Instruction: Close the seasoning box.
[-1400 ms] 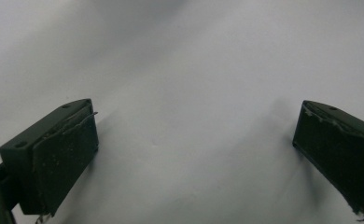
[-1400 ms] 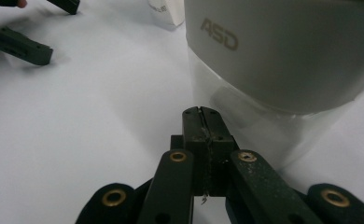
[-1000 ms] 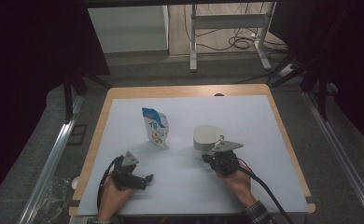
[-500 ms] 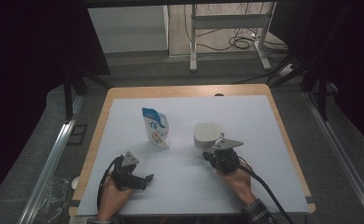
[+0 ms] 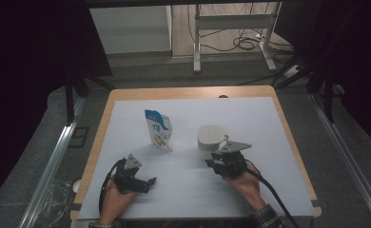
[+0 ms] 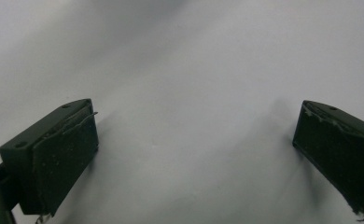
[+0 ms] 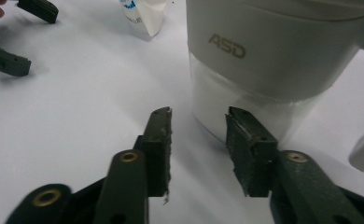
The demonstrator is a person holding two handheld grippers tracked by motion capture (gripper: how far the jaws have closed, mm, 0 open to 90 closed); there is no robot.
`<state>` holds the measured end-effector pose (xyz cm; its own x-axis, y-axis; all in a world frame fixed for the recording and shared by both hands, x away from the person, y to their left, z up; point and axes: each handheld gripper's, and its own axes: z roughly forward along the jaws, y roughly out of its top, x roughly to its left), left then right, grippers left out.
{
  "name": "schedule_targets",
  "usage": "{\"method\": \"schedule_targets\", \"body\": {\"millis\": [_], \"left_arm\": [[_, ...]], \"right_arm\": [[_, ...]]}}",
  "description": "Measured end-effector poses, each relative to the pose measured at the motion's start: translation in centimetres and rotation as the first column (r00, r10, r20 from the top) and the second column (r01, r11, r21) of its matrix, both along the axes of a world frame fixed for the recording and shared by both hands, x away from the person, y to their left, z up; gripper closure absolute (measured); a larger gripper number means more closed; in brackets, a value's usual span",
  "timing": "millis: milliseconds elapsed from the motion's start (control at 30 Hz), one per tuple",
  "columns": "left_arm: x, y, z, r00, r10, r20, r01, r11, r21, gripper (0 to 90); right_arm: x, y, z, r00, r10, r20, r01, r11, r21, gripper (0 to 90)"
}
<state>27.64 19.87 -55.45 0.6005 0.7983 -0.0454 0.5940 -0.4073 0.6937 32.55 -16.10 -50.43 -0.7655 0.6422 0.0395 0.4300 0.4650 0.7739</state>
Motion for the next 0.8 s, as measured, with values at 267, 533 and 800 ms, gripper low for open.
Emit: {"method": "schedule_targets", "body": {"millis": [267, 533, 800], "left_arm": [[0.0, 0.0, 0.0, 1.0, 0.0, 0.0, 0.0, 1.0, 0.001, 0.1], [0.0, 0.0, 0.0, 1.0, 0.0, 0.0, 0.0, 1.0, 0.0, 0.1], [0.0, 0.0, 0.0, 1.0, 0.0, 0.0, 0.0, 1.0, 0.001, 0.1]], "right_arm": [[-0.8, -0.2, 0.7, 0.9997, 0.017, 0.016, -0.016, 0.999, -0.046, 47.7], [-1.5, -1.1, 1.8, 0.9995, 0.029, 0.01, -0.028, 0.999, -0.027, 38.5], [-2.3, -2.8, 1.9, 0.999, 0.011, 0.043, -0.009, 1.0, -0.025, 33.1]]}}
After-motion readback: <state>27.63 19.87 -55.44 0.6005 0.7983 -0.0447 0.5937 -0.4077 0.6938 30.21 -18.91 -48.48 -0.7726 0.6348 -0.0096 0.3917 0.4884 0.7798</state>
